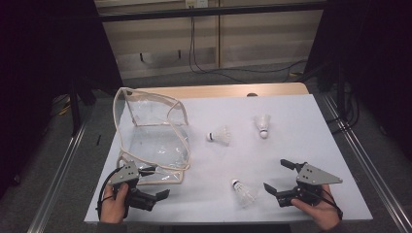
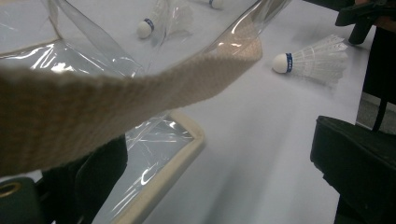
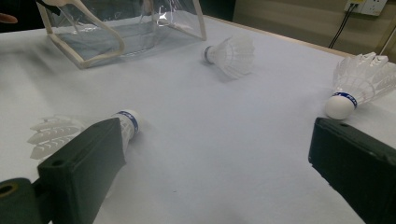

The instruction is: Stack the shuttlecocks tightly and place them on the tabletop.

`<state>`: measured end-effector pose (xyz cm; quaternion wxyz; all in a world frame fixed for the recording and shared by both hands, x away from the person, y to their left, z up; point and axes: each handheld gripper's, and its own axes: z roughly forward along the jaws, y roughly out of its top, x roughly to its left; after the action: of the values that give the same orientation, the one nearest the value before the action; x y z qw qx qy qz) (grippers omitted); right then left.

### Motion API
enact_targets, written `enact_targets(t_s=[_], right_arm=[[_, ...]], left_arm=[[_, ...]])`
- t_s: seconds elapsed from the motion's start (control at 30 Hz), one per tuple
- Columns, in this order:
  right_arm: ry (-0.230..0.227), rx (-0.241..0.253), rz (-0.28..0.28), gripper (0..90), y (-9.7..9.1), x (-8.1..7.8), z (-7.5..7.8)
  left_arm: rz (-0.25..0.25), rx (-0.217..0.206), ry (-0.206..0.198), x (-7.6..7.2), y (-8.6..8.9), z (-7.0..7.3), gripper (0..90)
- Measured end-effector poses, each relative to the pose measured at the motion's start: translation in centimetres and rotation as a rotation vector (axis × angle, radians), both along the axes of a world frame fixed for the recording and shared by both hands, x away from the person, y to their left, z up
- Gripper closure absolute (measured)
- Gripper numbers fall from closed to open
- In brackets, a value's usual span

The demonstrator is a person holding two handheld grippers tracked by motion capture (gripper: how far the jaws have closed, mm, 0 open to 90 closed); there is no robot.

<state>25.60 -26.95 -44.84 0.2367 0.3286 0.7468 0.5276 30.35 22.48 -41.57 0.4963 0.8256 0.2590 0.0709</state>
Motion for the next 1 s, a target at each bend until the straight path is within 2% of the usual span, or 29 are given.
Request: enact_targets(t_s=[0.23,0.33,0.73,1.0], right_arm=[[0.034,0.031,0.011,2.8,0.2,0.3,0.1],[0.062,0.044,0.013,2.7,0.3,0.4,0.2],[0.114,0.045,0.062,3.4,0.8,0.5,0.3],[0.126,0.042,0.081,3.0,1.1,0.5,0.2]], left_arm=[[0.001,-0.001,0.0,0.0,0.0,0.0,3.9],[0.0,0.0,0.0,0.0,0.0,0.0,3.8],[0.0,0.001,0.001,0.0,0.0,0.0,3.8],[0.001,-0.003,0.001,0.0,0.0,0.0,3.8]])
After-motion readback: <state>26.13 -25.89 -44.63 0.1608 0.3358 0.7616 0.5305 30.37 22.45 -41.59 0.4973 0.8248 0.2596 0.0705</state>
